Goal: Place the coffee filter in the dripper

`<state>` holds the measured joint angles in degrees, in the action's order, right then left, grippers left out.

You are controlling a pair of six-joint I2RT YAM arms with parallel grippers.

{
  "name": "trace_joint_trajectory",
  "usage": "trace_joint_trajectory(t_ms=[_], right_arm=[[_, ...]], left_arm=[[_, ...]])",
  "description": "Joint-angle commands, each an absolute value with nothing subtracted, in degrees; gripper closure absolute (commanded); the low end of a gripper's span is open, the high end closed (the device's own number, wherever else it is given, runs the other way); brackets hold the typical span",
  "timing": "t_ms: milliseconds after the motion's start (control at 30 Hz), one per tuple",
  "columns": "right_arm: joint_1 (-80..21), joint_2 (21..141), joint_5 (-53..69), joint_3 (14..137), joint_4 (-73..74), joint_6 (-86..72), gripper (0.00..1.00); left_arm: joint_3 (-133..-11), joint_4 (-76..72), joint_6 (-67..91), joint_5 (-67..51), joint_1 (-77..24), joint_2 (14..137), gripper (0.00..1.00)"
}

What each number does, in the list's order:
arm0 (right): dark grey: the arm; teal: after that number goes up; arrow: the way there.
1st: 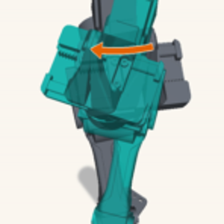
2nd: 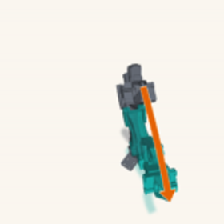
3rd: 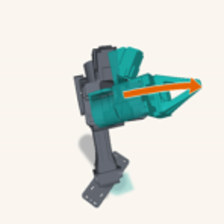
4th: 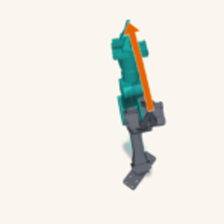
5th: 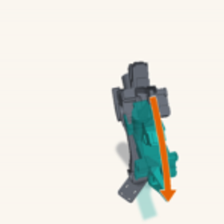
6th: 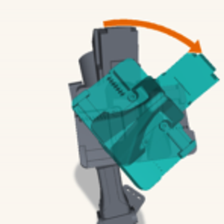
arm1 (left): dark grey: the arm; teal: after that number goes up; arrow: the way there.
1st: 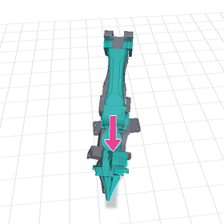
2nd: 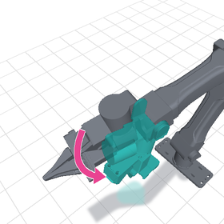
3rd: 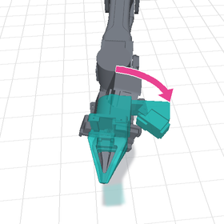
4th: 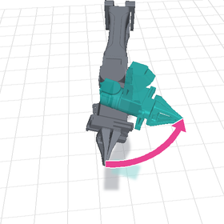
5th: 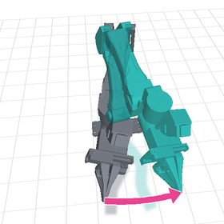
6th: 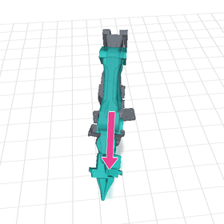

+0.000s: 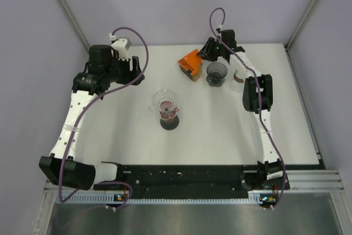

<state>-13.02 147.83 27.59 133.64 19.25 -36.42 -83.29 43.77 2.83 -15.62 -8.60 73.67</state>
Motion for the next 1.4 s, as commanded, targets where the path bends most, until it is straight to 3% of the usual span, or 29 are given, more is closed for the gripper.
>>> trace_joint_trajectory(t_ms=[0,200,467,733,967,1133,1367], right_arm=[[-14.41,148.01,34.10,133.07,14.59,-39.38,0.65],[-18.10,140.64,34.19,125.08,11.61,-36.39,0.74],[-19.86,136.58,35.59,118.92,7.74,-36.47,1.00],[-22.32,125.62,32.62,112.25,6.77,-23.15,1.00],[-25.05,105.06,23.30,86.87,-6.22,-7.92,1.00],[-27.59,94.24,17.25,77.01,-7.47,2.26,1.00],[-35.67,81.14,8.19,66.28,-7.29,15.28,1.00]], left_arm=[[-83.14,42.10,3.08,-16.78,-8.26,72.60,0.28],[-82.97,41.84,3.08,-16.70,-8.26,72.25,0.28],[-82.53,41.66,2.90,-16.88,-8.26,72.25,0.28],[-83.05,42.27,1.76,-16.44,-8.26,72.60,0.28],[-85.86,43.68,1.76,-19.33,-8.26,75.05,0.30],[-91.39,44.65,4.04,-22.23,-8.87,78.22,0.33],[-99.57,45.09,4.22,-20.66,-16.07,80.07,0.25]])
